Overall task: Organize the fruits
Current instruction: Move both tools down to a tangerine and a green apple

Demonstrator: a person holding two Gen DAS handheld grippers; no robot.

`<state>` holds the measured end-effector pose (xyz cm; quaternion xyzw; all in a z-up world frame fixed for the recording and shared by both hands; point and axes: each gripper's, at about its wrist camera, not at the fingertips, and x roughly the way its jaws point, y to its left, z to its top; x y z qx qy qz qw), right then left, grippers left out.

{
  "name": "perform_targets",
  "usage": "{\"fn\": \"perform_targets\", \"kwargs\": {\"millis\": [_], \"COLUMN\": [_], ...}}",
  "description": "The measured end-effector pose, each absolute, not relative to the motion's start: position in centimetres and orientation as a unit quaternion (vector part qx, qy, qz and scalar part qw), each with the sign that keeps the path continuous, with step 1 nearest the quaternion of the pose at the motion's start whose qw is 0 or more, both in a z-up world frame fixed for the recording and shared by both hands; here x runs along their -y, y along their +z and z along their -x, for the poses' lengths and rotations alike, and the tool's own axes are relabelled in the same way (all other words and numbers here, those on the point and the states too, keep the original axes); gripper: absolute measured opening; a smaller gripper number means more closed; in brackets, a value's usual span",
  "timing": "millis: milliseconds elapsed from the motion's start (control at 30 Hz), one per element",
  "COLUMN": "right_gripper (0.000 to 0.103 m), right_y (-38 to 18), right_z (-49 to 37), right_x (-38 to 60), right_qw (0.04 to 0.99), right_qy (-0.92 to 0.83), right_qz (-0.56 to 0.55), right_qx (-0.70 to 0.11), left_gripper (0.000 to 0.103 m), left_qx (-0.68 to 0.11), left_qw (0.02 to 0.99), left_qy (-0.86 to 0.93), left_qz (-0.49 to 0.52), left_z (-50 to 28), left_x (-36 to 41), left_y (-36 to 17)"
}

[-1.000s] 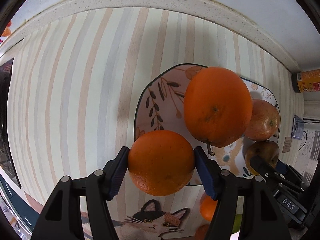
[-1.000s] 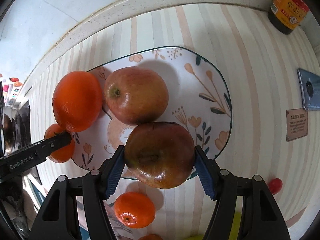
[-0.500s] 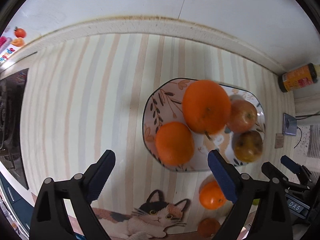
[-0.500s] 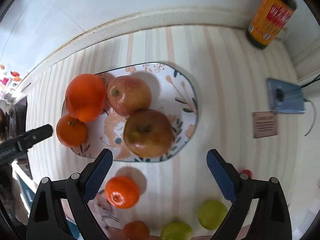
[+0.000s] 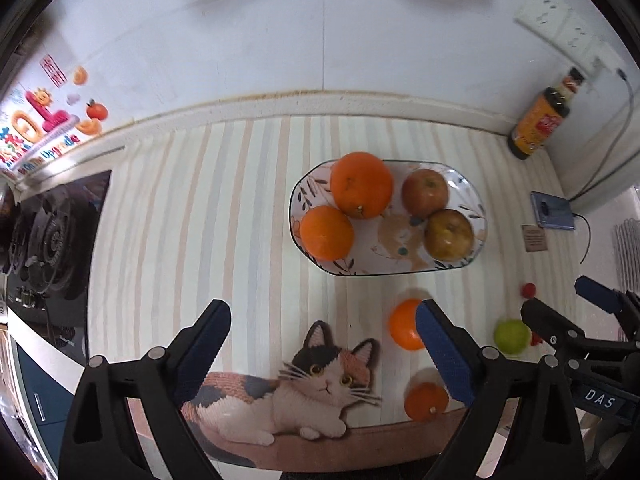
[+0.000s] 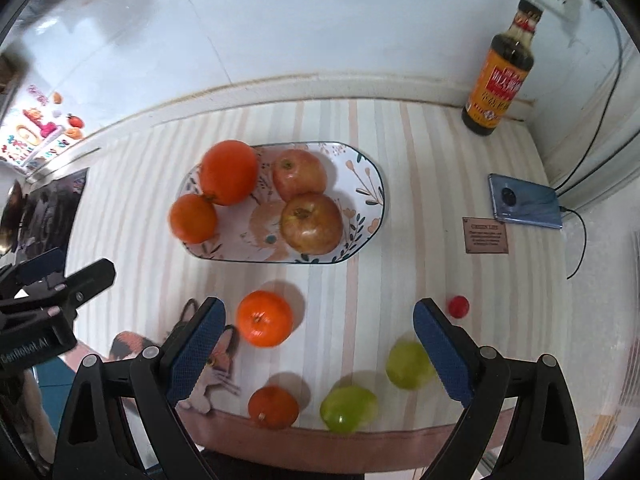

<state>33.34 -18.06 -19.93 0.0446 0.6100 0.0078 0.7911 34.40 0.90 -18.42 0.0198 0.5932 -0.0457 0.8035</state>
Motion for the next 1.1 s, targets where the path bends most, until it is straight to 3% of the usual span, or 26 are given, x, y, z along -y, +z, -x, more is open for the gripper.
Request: {"fn": "perform_targets", "kwargs": {"millis": [433,733,867,933,1100], "right_gripper": [0.097,0.097,0.098,0.098,0.098], "right_y": [-11.4,-8.9,-9.6,-10.9,-15.4], "right_z": [-27.1,-25.0,-25.0,-25.1,-25.2], "right_x": [18.0,17.9,18.5,19.3,22.3], "right_qw": [0.836,0.846,0.841,0.833,0.802], "right_qy": [0.008,0.021,0.028,0.022,0.008], "right_qz": [-0.035,-0.053,-0.073,-0.088,-0.135], "right_qx": [-0.548,-0.53,-0.535,-0.546,-0.582], "left_gripper": [0.095,0.095,0.095,0.103,0.103], "left_qx": [-0.546,-0.534,-0.546,-0.561,-0.627], "left_qw": [0.835,0.843,0.834,0.823,0.77], "left_qy": [-0.058,-0.065,-0.076,-0.087,-0.117], "left_qz": [0.002,0.012,0.015,0.007,0.001], "left_z": [-29.1,-27.4,-27.5,-27.7,-27.8], "left_x": [-0.6,-0.4,0.2,1.0,3.7], "left_y": [-13.0,-11.3,-12.4,-13.8,-20.3]}}
